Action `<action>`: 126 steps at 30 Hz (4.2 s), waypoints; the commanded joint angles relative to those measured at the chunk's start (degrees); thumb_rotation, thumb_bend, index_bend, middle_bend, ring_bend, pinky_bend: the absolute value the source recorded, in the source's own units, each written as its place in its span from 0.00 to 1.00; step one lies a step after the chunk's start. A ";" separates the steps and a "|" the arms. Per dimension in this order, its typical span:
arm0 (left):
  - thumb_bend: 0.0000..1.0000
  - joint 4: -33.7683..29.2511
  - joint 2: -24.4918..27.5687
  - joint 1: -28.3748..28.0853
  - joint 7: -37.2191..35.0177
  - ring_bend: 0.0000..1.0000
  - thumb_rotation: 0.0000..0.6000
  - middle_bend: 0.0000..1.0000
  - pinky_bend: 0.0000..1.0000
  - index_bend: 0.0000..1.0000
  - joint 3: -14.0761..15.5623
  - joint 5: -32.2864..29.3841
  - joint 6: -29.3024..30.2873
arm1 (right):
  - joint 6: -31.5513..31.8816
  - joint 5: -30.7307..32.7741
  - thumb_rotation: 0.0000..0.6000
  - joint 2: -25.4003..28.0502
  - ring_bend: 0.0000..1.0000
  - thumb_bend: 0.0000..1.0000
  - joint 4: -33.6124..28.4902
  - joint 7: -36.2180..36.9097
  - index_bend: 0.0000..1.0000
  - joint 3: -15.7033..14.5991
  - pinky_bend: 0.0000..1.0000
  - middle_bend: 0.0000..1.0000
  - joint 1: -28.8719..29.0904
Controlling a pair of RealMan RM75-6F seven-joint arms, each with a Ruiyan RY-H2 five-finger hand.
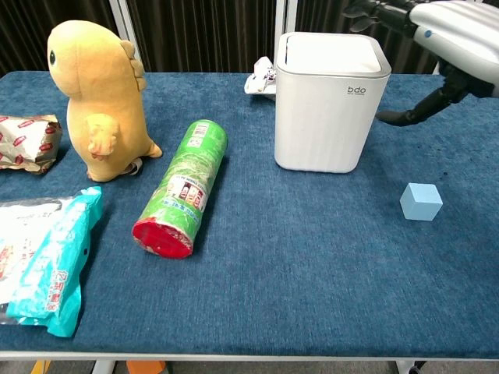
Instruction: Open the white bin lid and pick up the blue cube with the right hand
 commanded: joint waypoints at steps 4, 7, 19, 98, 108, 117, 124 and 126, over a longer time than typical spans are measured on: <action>0.04 0.51 -0.01 0.20 -0.54 0.00 1.00 0.03 0.11 0.10 0.00 -0.04 0.27 | 0.17 0.54 1.00 -1.23 0.00 0.12 0.05 -0.84 0.00 -1.13 0.00 0.18 0.68; 0.04 0.69 0.04 0.25 -0.77 0.00 1.00 0.03 0.11 0.10 -0.02 0.00 0.41 | 0.72 0.48 1.00 -1.51 0.00 0.12 0.12 -0.88 0.00 -1.76 0.00 0.19 0.69; 0.04 1.68 -0.42 0.35 -1.49 0.00 1.00 0.03 0.11 0.10 -0.01 -0.15 0.33 | 0.14 1.39 1.00 -2.47 0.00 0.13 1.15 -1.08 0.00 -3.35 0.00 0.26 1.97; 0.04 3.47 -1.35 0.16 -2.95 0.00 1.00 0.03 0.11 0.10 0.14 0.15 0.16 | 20.97 -8.29 1.00 -1.73 0.66 0.34 6.61 6.91 0.70 -7.94 0.80 0.67 -10.62; 0.04 3.27 -1.15 0.25 -2.97 0.00 1.00 0.03 0.11 0.10 0.01 0.23 0.65 | 14.51 -0.24 1.00 -4.25 0.65 0.32 5.08 4.12 0.69 3.85 0.77 0.67 -1.72; 0.04 4.29 -1.34 0.55 -4.01 0.00 1.00 0.03 0.11 0.10 -0.12 -0.62 0.35 | 5.99 5.05 1.00 -8.31 0.00 0.09 10.19 7.96 0.01 7.54 0.00 0.02 6.14; 0.04 4.44 -1.47 0.59 -4.46 0.00 1.00 0.03 0.11 0.10 0.02 -0.48 0.29 | 15.29 -0.76 1.00 -3.85 0.00 0.01 5.40 9.70 0.00 5.13 0.00 0.00 1.85; 0.04 4.34 -1.51 0.51 -4.17 0.00 1.00 0.03 0.11 0.10 0.12 -0.33 0.16 | 17.87 -2.16 1.00 -1.97 0.00 0.01 4.13 9.59 0.00 3.48 0.00 0.00 -0.42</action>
